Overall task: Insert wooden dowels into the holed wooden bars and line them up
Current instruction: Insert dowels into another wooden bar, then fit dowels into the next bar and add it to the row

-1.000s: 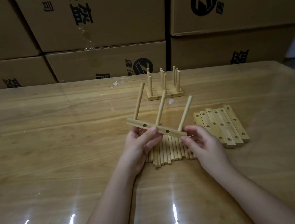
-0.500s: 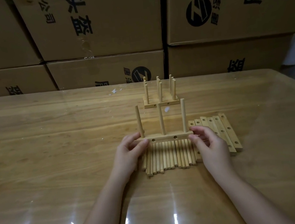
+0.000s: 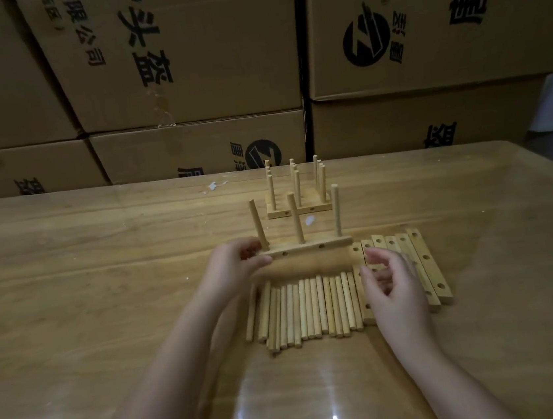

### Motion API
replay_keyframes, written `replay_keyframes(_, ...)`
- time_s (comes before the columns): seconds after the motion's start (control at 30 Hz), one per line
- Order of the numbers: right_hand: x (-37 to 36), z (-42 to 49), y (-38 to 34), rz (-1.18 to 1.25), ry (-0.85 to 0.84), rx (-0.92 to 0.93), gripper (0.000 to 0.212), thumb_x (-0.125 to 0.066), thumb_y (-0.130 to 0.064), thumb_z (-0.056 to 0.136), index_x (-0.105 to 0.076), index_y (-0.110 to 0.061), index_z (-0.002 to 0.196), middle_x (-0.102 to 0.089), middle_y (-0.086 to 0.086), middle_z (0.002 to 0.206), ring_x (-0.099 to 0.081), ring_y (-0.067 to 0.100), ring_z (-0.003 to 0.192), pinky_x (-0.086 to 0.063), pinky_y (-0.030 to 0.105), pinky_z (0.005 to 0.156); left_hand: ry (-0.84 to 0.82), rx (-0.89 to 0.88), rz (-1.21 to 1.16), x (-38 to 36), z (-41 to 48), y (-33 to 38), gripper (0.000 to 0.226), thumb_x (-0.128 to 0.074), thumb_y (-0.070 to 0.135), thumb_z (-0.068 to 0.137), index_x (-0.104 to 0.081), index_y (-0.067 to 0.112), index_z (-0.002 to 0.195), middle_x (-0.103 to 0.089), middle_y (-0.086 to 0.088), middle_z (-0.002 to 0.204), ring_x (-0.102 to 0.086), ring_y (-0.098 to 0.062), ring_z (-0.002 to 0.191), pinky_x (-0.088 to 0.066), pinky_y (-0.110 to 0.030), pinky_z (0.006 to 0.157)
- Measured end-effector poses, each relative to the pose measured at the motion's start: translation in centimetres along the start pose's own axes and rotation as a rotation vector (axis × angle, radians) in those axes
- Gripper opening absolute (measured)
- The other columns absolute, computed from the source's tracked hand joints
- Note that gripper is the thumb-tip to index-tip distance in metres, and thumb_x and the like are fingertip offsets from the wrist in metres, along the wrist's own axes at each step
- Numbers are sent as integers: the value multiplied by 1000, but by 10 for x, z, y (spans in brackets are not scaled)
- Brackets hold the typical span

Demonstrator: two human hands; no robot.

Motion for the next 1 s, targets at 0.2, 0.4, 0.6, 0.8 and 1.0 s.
replay_keyframes(0.2,-3,0,-1,-69,-31,35,15,-59,-13,88,-61,-25,96,-56,-15,92,-54,-1,73,-43,15,54,-8,41,42,-25,49,-17,45,-66,21,88,-55,14,131,-58,-5,128,-52,-17,117,-38,-24,91)
replay_keyframes(0.4,-5,0,-1,-118,-34,53,20,-62,-14,85,-58,-33,90,-54,-20,85,-52,-4,77,-44,14,52,-22,78,116,-49,83,-25,40,-66,22,88,-59,13,127,-53,-4,123,-54,-19,111,-43,-31,97)
replay_keyframes(0.6,-6,0,-1,-135,-51,86,20,-64,-13,82,-59,-32,86,-53,-18,77,-52,1,72,-43,16,51,17,105,65,-45,106,-29,35,-68,20,87,-58,15,120,-60,-3,113,-57,-19,105,-48,-33,92)
replay_keyframes(0.8,-6,1,-1,-170,-74,80,16,-64,-18,82,-60,-33,86,-54,-18,75,-54,1,72,-43,15,50,91,141,95,-48,121,-32,21,-69,22,86,-60,15,104,-61,-4,104,-57,-17,93,-49,-29,81)
replay_keyframes(1.0,-7,2,-1,-195,-84,75,16,-64,-20,82,-60,-35,84,-55,-18,74,-54,3,69,-43,16,48,160,148,117,-53,130,-35,24,-69,25,86,-62,14,106,-60,-5,108,-57,-19,95,-49,-32,83)
Point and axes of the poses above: each hand's wrist, its own z-axis towards the middle knuckle, its own x-axis out of the back of the hand, y = z × x, the point moved 5 cm from there along z, towards the middle knuckle
